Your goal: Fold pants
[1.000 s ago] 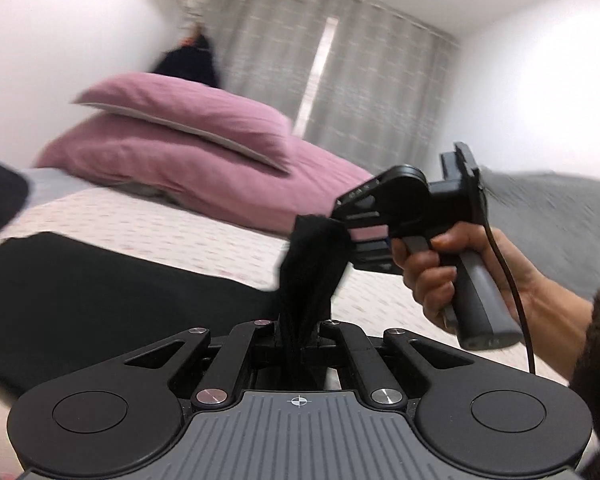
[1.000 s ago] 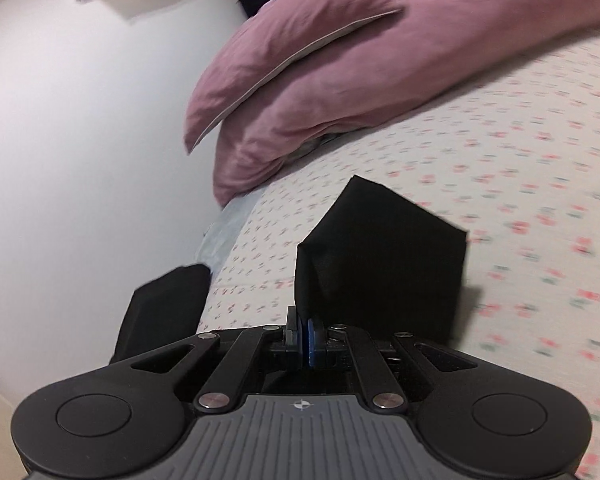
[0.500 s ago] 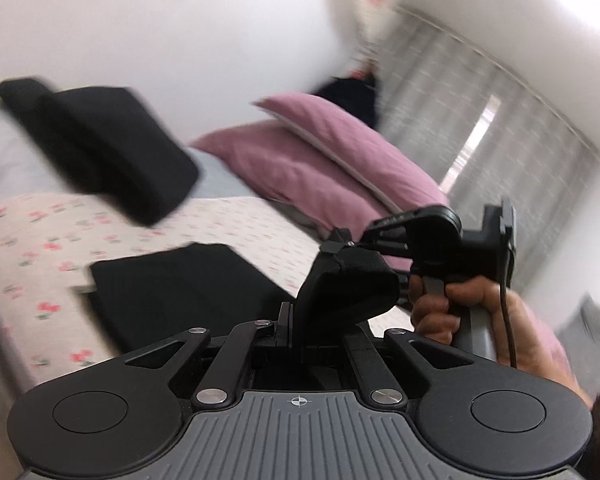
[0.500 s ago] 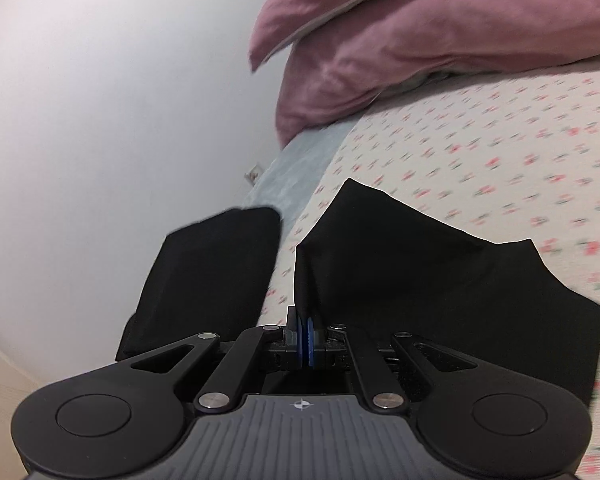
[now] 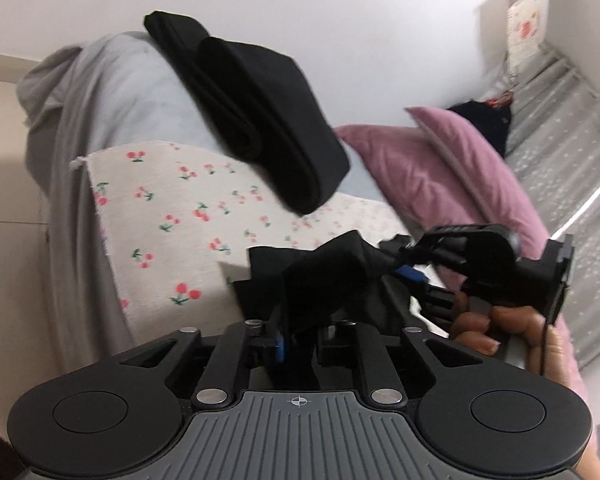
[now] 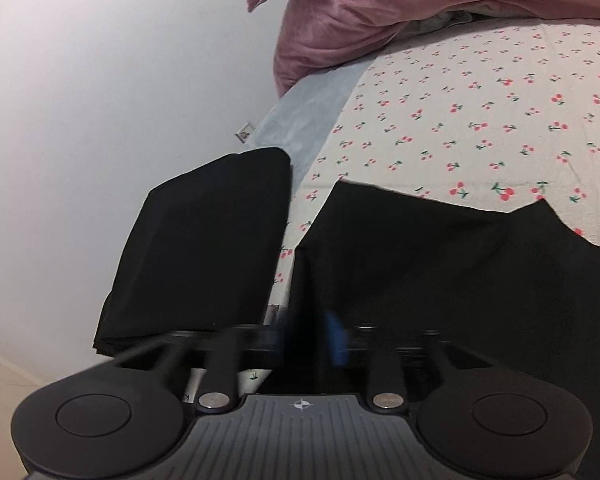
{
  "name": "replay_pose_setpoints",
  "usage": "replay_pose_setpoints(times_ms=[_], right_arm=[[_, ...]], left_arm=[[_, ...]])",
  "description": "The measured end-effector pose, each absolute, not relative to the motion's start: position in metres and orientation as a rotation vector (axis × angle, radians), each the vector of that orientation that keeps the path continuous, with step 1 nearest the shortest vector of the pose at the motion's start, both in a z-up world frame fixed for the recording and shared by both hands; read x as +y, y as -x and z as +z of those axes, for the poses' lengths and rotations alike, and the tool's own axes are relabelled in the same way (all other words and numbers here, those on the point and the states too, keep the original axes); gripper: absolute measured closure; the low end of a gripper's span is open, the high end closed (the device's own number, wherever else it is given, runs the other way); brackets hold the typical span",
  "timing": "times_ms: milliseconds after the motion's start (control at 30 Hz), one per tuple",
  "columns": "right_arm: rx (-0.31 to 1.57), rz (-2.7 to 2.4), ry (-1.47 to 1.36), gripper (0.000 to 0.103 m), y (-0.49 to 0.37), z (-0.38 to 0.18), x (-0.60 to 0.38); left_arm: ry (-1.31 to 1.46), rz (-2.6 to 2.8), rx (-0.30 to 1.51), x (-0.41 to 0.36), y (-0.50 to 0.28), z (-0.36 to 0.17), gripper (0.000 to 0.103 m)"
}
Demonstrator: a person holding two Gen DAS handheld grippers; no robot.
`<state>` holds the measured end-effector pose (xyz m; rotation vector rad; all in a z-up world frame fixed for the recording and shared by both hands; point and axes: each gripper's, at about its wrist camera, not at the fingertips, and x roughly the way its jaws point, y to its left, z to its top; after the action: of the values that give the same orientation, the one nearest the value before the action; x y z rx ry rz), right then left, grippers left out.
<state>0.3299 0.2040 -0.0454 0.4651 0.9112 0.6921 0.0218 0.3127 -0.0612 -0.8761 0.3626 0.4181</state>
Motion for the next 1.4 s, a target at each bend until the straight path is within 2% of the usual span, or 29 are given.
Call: replay_pose_setpoints(times_ms=[67, 133, 167, 267, 400, 467, 533, 733, 900, 967, 1000, 1067, 1133, 1300, 1400], right_arm=[[0.89, 0.707, -0.451, 0.053, -0.325, -0.04, 0.198], [0.872, 0.708, -0.417, 0.047, -0.318, -0.033, 0.186], [0.86, 0.702, -0.396, 0.04, -0.314, -0.03, 0.179], [0.821, 0.687, -0.339, 0.03, -0.302, -0.022, 0.152], [0.8, 0.657, -0.296, 0.024, -0.289, -0.023, 0.102], [0.808, 0.637, -0.3, 0.021, -0.285, -0.027, 0.078], [0.823, 0.616, -0.317, 0.02, -0.278, -0.032, 0.054], [0.873, 0.6, -0.435, 0.019, -0.265, -0.053, 0.012], [0.908, 0.644, -0.57, 0.019, -0.254, -0.074, 0.002], [0.946, 0.684, -0.657, 0.027, -0.251, -0.086, 0.003], [0.973, 0.701, -0.711, 0.029, -0.251, -0.095, 0.005], [0.987, 0.716, -0.765, 0.037, -0.249, -0.106, 0.01], [0.959, 0.714, -0.757, 0.04, -0.247, -0.109, 0.017], [0.939, 0.702, -0.788, 0.04, -0.251, -0.108, 0.034], [0.931, 0.677, -0.783, 0.047, -0.256, -0.107, 0.045]], left_arm=[[0.862, 0.459, 0.358, 0.314, -0.02, -0.06, 0.078], [0.832, 0.513, 0.338, 0.315, -0.018, -0.056, 0.059], [0.807, 0.527, 0.334, 0.317, -0.018, -0.054, 0.056], [0.721, 0.47, 0.376, 0.332, -0.027, -0.043, 0.041], [0.606, 0.338, 0.461, 0.357, -0.047, -0.027, 0.025], [0.525, 0.255, 0.515, 0.364, -0.063, -0.017, 0.024], [0.476, 0.176, 0.549, 0.37, -0.078, -0.012, 0.016], [0.438, -0.001, 0.68, 0.388, -0.131, -0.01, 0.01], [0.422, -0.157, 0.807, 0.394, -0.177, -0.031, 0.01], [0.467, -0.199, 0.839, 0.399, -0.188, -0.041, 0.013], [0.503, -0.218, 0.854, 0.401, -0.193, -0.047, 0.016], [0.578, -0.273, 0.874, 0.406, -0.2, -0.056, 0.028], [0.644, -0.321, 0.896, 0.408, -0.206, -0.065, 0.04], [0.694, -0.388, 0.913, 0.406, -0.214, -0.079, 0.043], [0.727, -0.397, 0.923, 0.403, -0.219, -0.081, 0.045]])
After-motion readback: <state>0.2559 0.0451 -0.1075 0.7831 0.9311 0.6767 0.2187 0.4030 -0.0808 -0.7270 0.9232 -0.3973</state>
